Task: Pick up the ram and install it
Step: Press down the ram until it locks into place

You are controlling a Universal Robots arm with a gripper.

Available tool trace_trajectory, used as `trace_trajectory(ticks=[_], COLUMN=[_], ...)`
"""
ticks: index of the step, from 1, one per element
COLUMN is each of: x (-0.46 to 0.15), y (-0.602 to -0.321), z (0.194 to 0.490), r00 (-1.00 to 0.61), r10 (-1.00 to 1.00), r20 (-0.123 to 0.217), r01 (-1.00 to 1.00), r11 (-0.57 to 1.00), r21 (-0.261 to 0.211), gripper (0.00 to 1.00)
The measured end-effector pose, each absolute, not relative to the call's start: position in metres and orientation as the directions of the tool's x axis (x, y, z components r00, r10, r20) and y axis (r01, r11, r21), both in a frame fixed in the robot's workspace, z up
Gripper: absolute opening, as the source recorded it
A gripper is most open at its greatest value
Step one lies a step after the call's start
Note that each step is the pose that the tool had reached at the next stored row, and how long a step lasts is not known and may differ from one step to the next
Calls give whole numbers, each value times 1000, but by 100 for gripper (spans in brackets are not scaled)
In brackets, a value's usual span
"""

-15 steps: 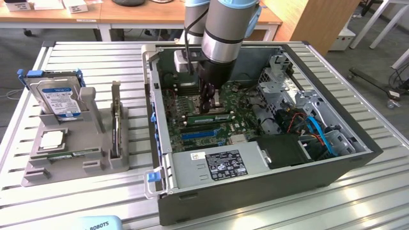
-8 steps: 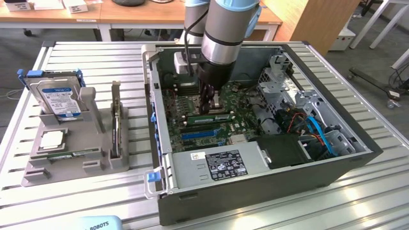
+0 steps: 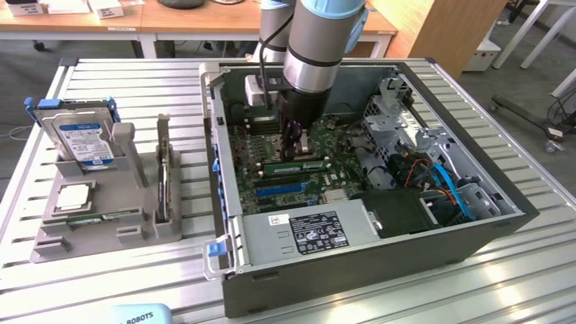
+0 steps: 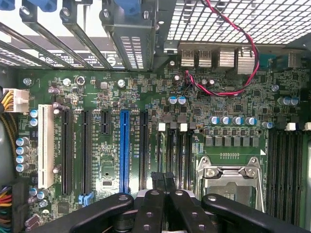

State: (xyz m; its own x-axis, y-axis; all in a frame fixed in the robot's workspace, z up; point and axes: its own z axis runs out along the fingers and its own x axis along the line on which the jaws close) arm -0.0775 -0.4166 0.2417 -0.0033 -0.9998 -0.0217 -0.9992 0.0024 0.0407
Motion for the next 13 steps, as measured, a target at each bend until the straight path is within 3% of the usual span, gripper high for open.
trace_trajectory(ticks=[13], x=[-77], y=[-417], z=[236], r00=[-3], r10=[-1000], r20=[-22], r01=[-999], r11=[2], r21=[41], gripper=[10])
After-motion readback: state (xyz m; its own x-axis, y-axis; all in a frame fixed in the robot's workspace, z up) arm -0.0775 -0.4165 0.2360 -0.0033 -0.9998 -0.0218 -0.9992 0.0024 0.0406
